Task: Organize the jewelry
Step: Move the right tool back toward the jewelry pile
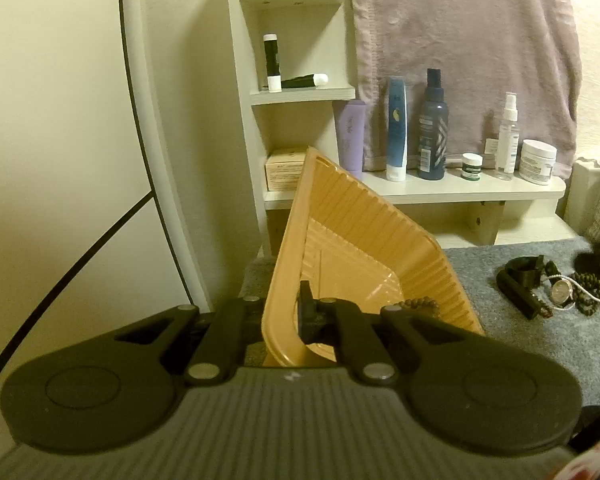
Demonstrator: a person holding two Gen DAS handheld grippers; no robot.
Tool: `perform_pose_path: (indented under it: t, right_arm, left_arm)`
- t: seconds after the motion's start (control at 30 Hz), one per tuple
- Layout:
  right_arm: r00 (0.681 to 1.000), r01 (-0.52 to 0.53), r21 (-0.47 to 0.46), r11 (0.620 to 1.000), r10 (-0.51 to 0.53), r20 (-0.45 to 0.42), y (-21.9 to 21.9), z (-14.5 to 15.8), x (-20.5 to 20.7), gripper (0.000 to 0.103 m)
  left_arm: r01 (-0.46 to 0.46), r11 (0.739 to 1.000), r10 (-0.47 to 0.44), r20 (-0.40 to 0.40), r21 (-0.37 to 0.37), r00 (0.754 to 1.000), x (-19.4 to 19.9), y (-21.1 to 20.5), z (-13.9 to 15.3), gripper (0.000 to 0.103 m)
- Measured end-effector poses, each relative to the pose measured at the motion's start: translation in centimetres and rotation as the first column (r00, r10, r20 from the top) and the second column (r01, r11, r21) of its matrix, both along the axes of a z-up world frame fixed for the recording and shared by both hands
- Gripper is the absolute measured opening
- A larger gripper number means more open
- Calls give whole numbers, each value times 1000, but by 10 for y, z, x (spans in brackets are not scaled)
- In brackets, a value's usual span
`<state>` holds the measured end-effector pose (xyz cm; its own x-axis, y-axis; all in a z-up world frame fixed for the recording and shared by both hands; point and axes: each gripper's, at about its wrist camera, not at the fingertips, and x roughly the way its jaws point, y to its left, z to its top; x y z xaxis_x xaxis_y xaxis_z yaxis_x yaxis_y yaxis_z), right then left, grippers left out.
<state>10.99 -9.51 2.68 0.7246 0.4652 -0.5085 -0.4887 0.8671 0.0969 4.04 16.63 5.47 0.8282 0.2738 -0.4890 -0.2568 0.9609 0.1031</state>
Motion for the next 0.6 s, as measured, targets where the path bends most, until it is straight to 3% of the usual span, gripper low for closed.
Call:
perform_pose_path:
  t: [0.3,0.6]
  right_arm:
    - [959,276,-34,961,-277,-57,-75,-37,-7,42]
    - [924,376,-70,924,-379,-50,-114,-53,7,42]
  left_arm:
    - [1,1000,-1,-6,1,1000,-1,0,0,5]
    - [-1,1000,1,-19,6,1000,2,-1,1,5]
